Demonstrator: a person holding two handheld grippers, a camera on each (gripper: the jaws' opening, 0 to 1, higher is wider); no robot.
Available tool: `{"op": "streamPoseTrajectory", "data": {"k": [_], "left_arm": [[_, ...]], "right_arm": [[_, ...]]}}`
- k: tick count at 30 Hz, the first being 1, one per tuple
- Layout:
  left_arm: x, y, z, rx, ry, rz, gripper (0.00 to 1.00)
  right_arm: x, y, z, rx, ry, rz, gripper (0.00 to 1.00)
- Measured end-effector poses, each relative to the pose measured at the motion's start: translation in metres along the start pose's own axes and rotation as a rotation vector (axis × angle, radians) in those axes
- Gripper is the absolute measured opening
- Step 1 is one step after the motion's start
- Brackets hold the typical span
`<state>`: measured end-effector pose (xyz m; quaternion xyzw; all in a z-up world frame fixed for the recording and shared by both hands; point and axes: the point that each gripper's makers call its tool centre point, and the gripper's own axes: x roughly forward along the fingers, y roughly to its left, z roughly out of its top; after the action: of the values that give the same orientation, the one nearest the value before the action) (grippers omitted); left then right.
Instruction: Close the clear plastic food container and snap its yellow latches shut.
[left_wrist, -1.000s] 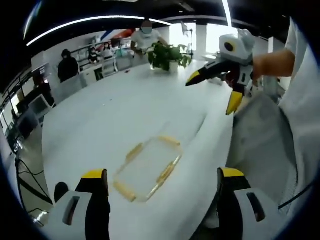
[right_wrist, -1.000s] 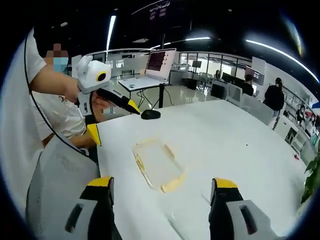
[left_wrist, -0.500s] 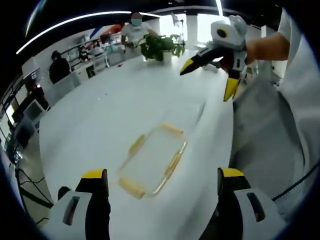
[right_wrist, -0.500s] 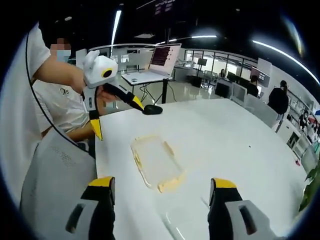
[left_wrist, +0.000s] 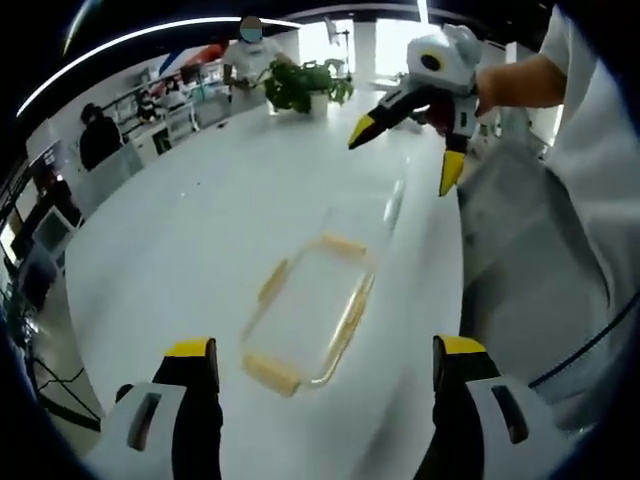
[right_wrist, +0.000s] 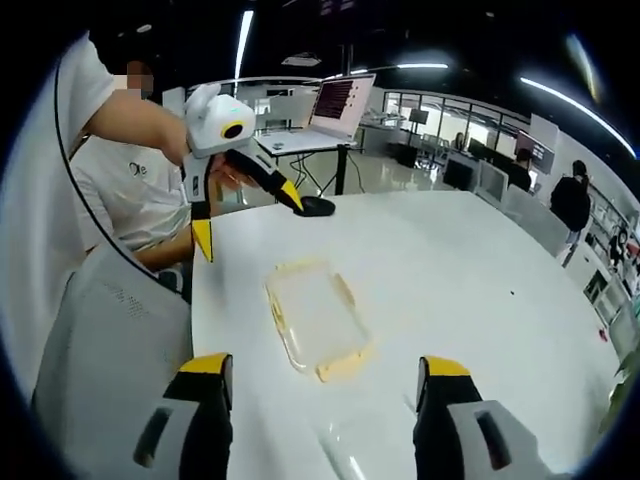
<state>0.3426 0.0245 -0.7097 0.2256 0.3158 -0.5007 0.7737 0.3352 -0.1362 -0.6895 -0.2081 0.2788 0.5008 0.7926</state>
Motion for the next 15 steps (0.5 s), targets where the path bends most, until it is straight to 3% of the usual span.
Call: {"op": "streamPoseTrajectory", "data": {"k": [15], "left_arm": [[0.011,0.011,-0.017,0.077,0.085,-0.029,0.85]], "right_arm": [[0.011,-0.007,-0.003,-0.043,0.017,0.03,0.74]]}}
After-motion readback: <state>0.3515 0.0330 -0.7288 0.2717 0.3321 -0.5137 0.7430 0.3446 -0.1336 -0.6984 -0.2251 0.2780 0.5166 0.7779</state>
